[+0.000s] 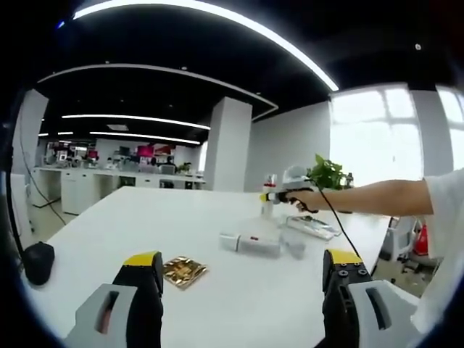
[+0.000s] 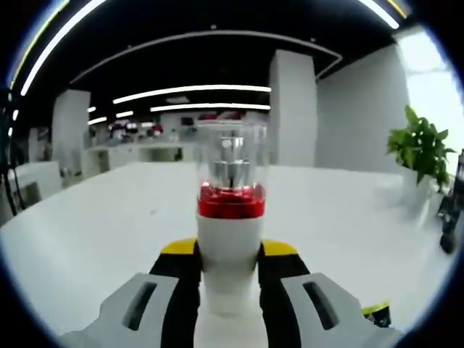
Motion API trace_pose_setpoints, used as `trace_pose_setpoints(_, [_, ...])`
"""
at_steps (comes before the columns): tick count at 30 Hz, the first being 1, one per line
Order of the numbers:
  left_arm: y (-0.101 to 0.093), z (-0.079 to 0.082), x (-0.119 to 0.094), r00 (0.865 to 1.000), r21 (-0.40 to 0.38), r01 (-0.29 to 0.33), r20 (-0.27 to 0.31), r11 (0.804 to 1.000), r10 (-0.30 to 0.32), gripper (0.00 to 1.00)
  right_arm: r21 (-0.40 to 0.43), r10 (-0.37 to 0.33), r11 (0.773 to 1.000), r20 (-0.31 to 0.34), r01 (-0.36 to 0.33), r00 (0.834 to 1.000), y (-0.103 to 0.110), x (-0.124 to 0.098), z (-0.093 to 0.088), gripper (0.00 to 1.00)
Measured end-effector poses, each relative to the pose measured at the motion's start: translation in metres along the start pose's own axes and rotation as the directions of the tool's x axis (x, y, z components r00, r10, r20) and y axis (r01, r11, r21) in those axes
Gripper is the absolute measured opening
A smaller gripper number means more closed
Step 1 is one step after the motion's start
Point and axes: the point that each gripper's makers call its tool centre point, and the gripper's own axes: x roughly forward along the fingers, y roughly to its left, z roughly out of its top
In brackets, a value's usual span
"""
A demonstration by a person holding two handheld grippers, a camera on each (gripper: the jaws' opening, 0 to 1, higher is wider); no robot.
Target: Arrange the skincare products in the storage area until every visible bottle or jar stands upright without overlapping.
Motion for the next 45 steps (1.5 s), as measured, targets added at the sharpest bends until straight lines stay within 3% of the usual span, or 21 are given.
trace_pose_setpoints(11, [-0.005,-0.001,0.004,1.0,-0.003,0.013,-0.003,1.0,-0.013,0.94,-0.003,0.053,0.999,0.002,-0.053,0.999,0.008,-0.016,-0.008,0.3])
trace_pose_setpoints(13, [-0.006,-0.001,0.004,1.0,-0.004,0.018,-0.003,1.0,-0.018,0.94,-0.051,0.014,0.999,-0.065,-0.018,0.998,0.002,-0.02,-0.019,0.4])
trace_pose_setpoints(15, [-0.007,0.001,0.003,1.0,0.0,0.017,0.002,1.0,-0.017,0.94,-0.067,0.052,0.996,-0.064,-0.056,0.997,0.01,-0.024,-0.019,0.63])
trace_pose_setpoints(18, [-0.007,0.002,0.003,1.0,-0.002,0.016,0.008,1.0,-0.016,0.94,-0.06,0.102,0.993,-0.07,-0.106,0.992,0.018,-0.034,-0.02,0.8])
trace_pose_setpoints(20, [-0.007,0.001,0.003,1.0,-0.004,0.017,0.006,1.0,-0.017,0.94,-0.068,0.107,0.991,-0.093,-0.113,0.99,0.018,-0.041,-0.023,0.86])
trace_pose_setpoints(22, [-0.009,0.0,0.004,1.0,0.0,0.02,0.004,1.0,-0.02,0.94,-0.07,0.177,0.98,-0.112,-0.186,0.978,0.028,-0.052,-0.027,0.92])
trace_pose_setpoints(24, [-0.012,-0.001,0.004,1.0,0.001,0.027,0.004,1.0,-0.027,0.94,-0.07,0.197,0.975,-0.168,-0.211,0.966,0.032,-0.063,-0.037,1.0])
trace_pose_setpoints(29, [-0.019,0.002,0.004,0.999,0.004,0.045,0.018,0.999,-0.045,0.94,-0.148,0.218,0.954,-0.261,-0.262,0.94,0.036,-0.091,-0.055,1.0])
trace_pose_setpoints(31, [-0.02,0.002,0.005,0.999,0.0,0.049,0.018,0.999,-0.049,0.94,-0.127,0.243,0.949,-0.296,-0.29,0.924,0.036,-0.093,-0.058,1.0])
trace_pose_setpoints(34, [-0.02,0.001,0.006,0.999,0.002,0.05,0.014,0.999,-0.05,0.94,-0.049,0.281,0.944,-0.395,-0.326,0.875,0.042,-0.108,-0.072,1.0])
trace_pose_setpoints(35, [-0.02,0.0,0.006,0.999,0.002,0.051,0.013,0.999,-0.051,0.94,0.004,0.274,0.952,-0.459,-0.306,0.845,0.041,-0.118,-0.079,1.0])
trace_pose_setpoints(37, [-0.021,0.0,0.007,0.998,0.001,0.054,0.015,0.999,-0.054,0.94,0.043,0.288,0.951,-0.487,-0.307,0.825,0.043,-0.124,-0.082,0.98])
trace_pose_setpoints(39, [-0.022,0.0,0.007,0.998,0.0,0.057,0.015,0.998,-0.057,0.94,0.086,0.292,0.952,-0.545,-0.295,0.786,0.034,-0.112,-0.076,0.9])
trace_pose_setpoints(40, [-0.024,0.0,0.006,0.998,0.003,0.061,0.015,0.998,-0.061,0.94,0.085,0.277,0.956,-0.57,-0.279,0.774,0.032,-0.114,-0.082,0.87])
trace_pose_setpoints(42, [-0.026,0.001,0.006,0.998,0.005,0.064,0.017,0.998,-0.064,0.94,0.075,0.261,0.961,-0.575,-0.268,0.776,0.027,-0.108,-0.076,0.85])
trace_pose_setpoints(43, [-0.026,0.001,0.006,0.998,0.006,0.065,0.018,0.998,-0.065,0.94,0.064,0.245,0.964,-0.598,-0.259,0.763,0.022,-0.103,-0.075,0.83])
trace_pose_setpoints(44, [-0.027,0.001,0.006,0.998,0.005,0.067,0.019,0.998,-0.067,0.94,0.072,0.238,0.965,-0.641,-0.252,0.729,0.018,-0.102,-0.078,0.8])
trace_pose_setpoints(45, [-0.027,0.001,0.006,0.998,0.005,0.067,0.019,0.998,-0.067,0.94,0.08,0.235,0.966,-0.658,-0.244,0.716,0.018,-0.103,-0.08,0.76])
